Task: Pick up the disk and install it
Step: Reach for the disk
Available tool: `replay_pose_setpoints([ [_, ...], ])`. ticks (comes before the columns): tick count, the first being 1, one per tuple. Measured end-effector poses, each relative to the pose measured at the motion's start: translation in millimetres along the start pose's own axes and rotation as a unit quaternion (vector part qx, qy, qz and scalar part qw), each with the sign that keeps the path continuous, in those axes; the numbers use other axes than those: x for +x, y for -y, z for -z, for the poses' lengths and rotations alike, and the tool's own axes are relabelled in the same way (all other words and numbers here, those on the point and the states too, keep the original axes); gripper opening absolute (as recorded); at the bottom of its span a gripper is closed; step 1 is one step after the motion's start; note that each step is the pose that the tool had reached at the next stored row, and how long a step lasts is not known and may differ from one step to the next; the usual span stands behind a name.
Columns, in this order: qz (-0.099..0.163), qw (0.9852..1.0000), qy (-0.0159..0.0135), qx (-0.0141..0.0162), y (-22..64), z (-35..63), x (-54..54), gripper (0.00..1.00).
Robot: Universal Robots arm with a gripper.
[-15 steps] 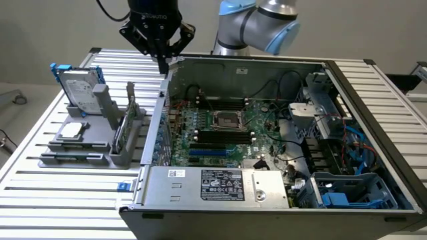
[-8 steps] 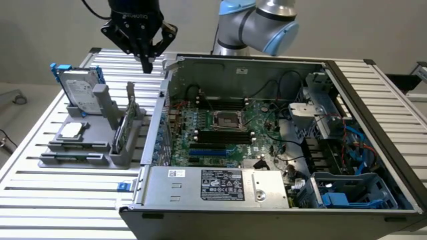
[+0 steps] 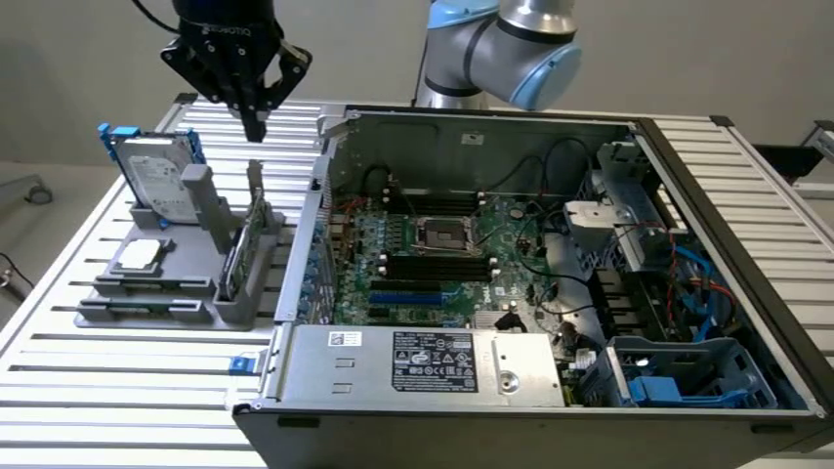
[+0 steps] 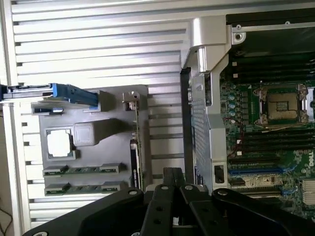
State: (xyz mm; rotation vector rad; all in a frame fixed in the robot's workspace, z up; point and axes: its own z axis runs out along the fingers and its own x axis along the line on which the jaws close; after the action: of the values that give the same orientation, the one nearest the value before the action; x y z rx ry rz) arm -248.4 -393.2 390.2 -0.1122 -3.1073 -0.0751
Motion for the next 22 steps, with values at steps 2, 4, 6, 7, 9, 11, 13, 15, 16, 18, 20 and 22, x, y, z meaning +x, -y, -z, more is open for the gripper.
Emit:
replay_pose_setpoints([
  [2,0.0,1.0,-0.0002,0.0,-0.9,-1.6,9.1,0.11],
  [4,0.0,1.0,0.0006,-0.0001,-2.8,-4.9,18.2,0.11],
  [6,0.0,1.0,0.0028,-0.0002,-3.9,-8.7,27.1,0.11],
  [7,0.001,1.0,0.0041,-0.0003,-4.2,-10.7,31.4,0.11],
  [9,0.002,1.0,0.0054,-0.0004,-5.5,-13.7,38.5,0.11],
  [11,0.003,1.0,0.0056,-0.0004,-7.4,-15.5,44.9,0.11],
  [13,0.003,1.0,0.0058,-0.0004,-9.9,-17.4,52.2,0.11],
  [15,0.004,1.0,0.0074,-0.0005,-12.3,-20.1,60.9,0.11],
  [16,0.004,1.0,0.0082,-0.0006,-13.6,-21.3,64.8,0.11],
  [18,0.006,0.9999,0.009,-0.0006,-16.5,-22.8,69.2,0.11],
  [20,0.008,0.9999,0.0095,-0.0005,-19.3,-23.9,73.2,0.11],
  [22,0.012,0.9999,0.0096,-0.0005,-22.2,-24.5,75.8,0.11],
])
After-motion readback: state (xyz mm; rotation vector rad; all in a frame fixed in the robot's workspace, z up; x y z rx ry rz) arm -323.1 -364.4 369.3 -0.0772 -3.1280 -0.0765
